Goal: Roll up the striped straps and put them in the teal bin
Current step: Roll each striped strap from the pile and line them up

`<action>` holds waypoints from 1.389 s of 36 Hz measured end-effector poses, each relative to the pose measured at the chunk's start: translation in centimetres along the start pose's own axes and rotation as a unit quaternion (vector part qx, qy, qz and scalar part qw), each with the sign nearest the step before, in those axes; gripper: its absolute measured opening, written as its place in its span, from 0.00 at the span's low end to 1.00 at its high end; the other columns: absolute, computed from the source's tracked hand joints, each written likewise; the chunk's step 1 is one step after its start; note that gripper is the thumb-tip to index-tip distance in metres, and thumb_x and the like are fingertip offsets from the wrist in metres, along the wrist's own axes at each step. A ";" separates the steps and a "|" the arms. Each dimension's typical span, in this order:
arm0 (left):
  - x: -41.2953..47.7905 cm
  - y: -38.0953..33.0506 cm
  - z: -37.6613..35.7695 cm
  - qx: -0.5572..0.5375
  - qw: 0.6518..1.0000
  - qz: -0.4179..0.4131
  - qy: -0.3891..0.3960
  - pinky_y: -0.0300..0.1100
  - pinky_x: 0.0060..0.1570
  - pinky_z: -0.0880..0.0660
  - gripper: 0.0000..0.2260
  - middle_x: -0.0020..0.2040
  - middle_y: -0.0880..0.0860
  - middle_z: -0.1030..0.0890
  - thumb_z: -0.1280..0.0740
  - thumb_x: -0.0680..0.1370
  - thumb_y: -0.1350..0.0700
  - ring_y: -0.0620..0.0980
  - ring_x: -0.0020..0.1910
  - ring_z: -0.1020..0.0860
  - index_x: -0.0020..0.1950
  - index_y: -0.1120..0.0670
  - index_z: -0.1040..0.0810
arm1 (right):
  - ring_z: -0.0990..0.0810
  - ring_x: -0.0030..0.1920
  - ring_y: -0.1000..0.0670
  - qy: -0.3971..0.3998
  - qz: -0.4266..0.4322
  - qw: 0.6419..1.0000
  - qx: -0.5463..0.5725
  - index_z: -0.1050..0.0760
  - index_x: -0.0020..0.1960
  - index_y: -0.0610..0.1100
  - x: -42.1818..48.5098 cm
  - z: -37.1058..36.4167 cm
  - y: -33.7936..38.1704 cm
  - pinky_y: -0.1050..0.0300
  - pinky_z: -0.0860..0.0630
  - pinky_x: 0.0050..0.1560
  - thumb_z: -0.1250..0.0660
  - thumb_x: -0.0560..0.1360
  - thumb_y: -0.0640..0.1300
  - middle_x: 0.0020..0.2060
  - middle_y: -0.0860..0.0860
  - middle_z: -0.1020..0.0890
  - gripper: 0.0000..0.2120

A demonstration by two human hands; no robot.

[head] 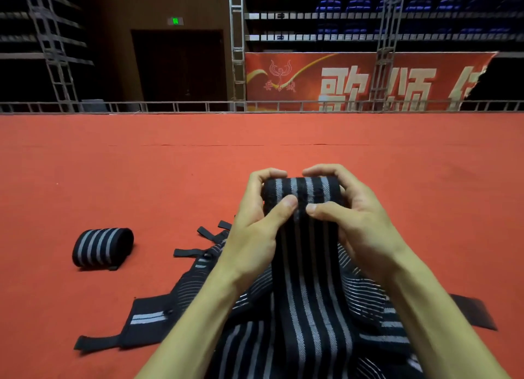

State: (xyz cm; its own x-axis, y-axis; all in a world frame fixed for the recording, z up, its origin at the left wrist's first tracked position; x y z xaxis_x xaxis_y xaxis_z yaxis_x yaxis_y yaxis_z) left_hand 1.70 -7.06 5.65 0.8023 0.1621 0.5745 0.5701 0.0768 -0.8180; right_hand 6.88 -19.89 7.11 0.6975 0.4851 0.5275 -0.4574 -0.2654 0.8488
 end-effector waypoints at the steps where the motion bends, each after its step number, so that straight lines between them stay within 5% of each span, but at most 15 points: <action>1: 0.0 0.0 -0.1 0.005 1.000 -0.001 0.001 0.44 0.48 0.25 0.11 0.44 0.46 0.21 0.35 0.76 0.54 0.46 0.46 0.23 0.57 0.45 0.27 | 0.23 0.41 0.52 -0.002 0.007 1.000 -0.027 0.22 0.54 0.52 0.0 0.0 0.2 0.55 0.24 0.44 0.32 0.66 0.39 0.40 0.53 0.20 0.18; 5: -0.1 -0.1 -0.3 0.026 1.000 0.003 0.002 0.43 0.46 0.25 0.10 0.42 0.45 0.24 0.38 0.75 0.52 0.46 0.43 0.25 0.55 0.43 0.31 | 0.28 0.36 0.56 0.007 0.035 0.998 -0.057 0.28 0.55 0.48 -0.3 -0.7 0.6 0.63 0.28 0.36 0.36 0.67 0.38 0.35 0.57 0.25 0.17; 9: -0.2 0.0 -0.6 0.032 0.999 0.017 0.006 0.58 0.51 0.25 0.09 0.46 0.53 0.25 0.41 0.75 0.51 0.51 0.44 0.25 0.54 0.40 0.33 | 0.29 0.36 0.56 0.020 0.024 0.999 -0.019 0.33 0.55 0.50 -0.4 -1.2 0.1 0.64 0.29 0.36 0.38 0.69 0.37 0.36 0.56 0.27 0.17; 16: -0.3 -0.2 -0.7 -0.003 0.996 0.037 0.076 0.35 0.43 0.25 0.16 0.40 0.40 0.23 0.38 0.73 0.57 0.41 0.42 0.25 0.59 0.45 0.36 | 0.28 0.36 0.57 0.043 0.006 0.999 -0.018 0.36 0.57 0.49 -0.6 -0.6 0.2 0.64 0.28 0.36 0.37 0.71 0.39 0.36 0.58 0.26 0.17; 24: 0.4 -0.4 0.8 -0.046 0.999 0.000 0.014 0.40 0.48 0.22 0.21 0.52 0.53 0.21 0.29 0.71 0.64 0.47 0.49 0.21 0.60 0.51 0.28 | 0.22 0.43 0.50 0.010 -0.006 0.997 0.083 0.25 0.54 0.55 0.0 -0.5 -0.2 0.55 0.22 0.44 0.32 0.70 0.38 0.45 0.49 0.22 0.17; 34: 0.3 -1.6 1.1 0.082 0.989 -0.120 -0.036 0.35 0.51 0.25 0.21 0.52 0.43 0.19 0.31 0.70 0.70 0.42 0.50 0.19 0.57 0.48 0.25 | 0.18 0.45 0.51 0.050 -0.069 0.987 0.136 0.27 0.61 0.55 -0.4 -1.4 -0.4 0.52 0.18 0.47 0.30 0.73 0.49 0.46 0.48 0.18 0.17; 37: 0.2 -1.9 0.9 0.072 0.986 -0.151 -0.022 0.37 0.55 0.25 0.22 0.55 0.44 0.20 0.32 0.70 0.74 0.43 0.56 0.20 0.55 0.50 0.25 | 0.20 0.41 0.53 0.026 -0.063 0.987 0.143 0.27 0.56 0.53 -0.4 -1.5 -0.2 0.57 0.19 0.42 0.32 0.70 0.53 0.44 0.48 0.19 0.16; 40: 0.1 -1.8 0.6 0.058 0.985 -0.162 -0.006 0.40 0.59 0.26 0.26 0.57 0.45 0.19 0.32 0.70 0.74 0.47 0.60 0.21 0.53 0.43 0.22 | 0.22 0.43 0.50 -0.005 -0.035 0.995 0.096 0.24 0.50 0.53 -0.2 -1.5 -0.3 0.51 0.23 0.45 0.28 0.70 0.61 0.43 0.48 0.21 0.15; 44: 0.1 -1.5 0.5 0.045 0.988 -0.146 -0.012 0.43 0.58 0.26 0.26 0.56 0.47 0.19 0.33 0.69 0.73 0.48 0.59 0.21 0.50 0.42 0.22 | 0.22 0.43 0.48 -0.025 -0.018 0.996 0.087 0.23 0.45 0.52 -0.1 -1.2 -0.4 0.49 0.24 0.46 0.29 0.72 0.49 0.41 0.47 0.21 0.04; 47: -0.1 -1.5 0.3 0.063 0.992 -0.108 0.005 0.40 0.56 0.25 0.21 0.54 0.45 0.19 0.34 0.68 0.70 0.45 0.57 0.20 0.53 0.49 0.25 | 0.21 0.42 0.48 -0.017 -0.006 0.996 0.088 0.23 0.46 0.51 -0.3 -1.1 -0.1 0.51 0.22 0.43 0.30 0.71 0.45 0.41 0.47 0.20 0.05; 50: -0.3 -1.0 0.2 0.052 0.998 -0.039 0.021 0.42 0.57 0.23 0.20 0.58 0.45 0.21 0.28 0.71 0.52 0.46 0.57 0.20 0.61 0.47 0.27 | 0.23 0.39 0.48 -0.008 -0.001 0.996 0.086 0.24 0.46 0.52 -0.3 -1.2 0.1 0.51 0.24 0.41 0.30 0.71 0.43 0.38 0.47 0.22 0.07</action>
State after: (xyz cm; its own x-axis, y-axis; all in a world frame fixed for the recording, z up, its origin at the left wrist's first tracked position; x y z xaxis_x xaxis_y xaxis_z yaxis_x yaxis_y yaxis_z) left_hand 0.88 -6.96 6.27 0.7641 0.1100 0.6356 0.6118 0.1889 -0.7682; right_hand 5.94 -19.04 6.94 0.7072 0.4737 0.5249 -0.3559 -0.4031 0.8431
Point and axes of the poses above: each hand's wrist, its own x-axis towards the middle knuckle, its own z-axis out of the back of the hand, y = z × x, the point moved 5 cm from there along x, towards the middle knuckle
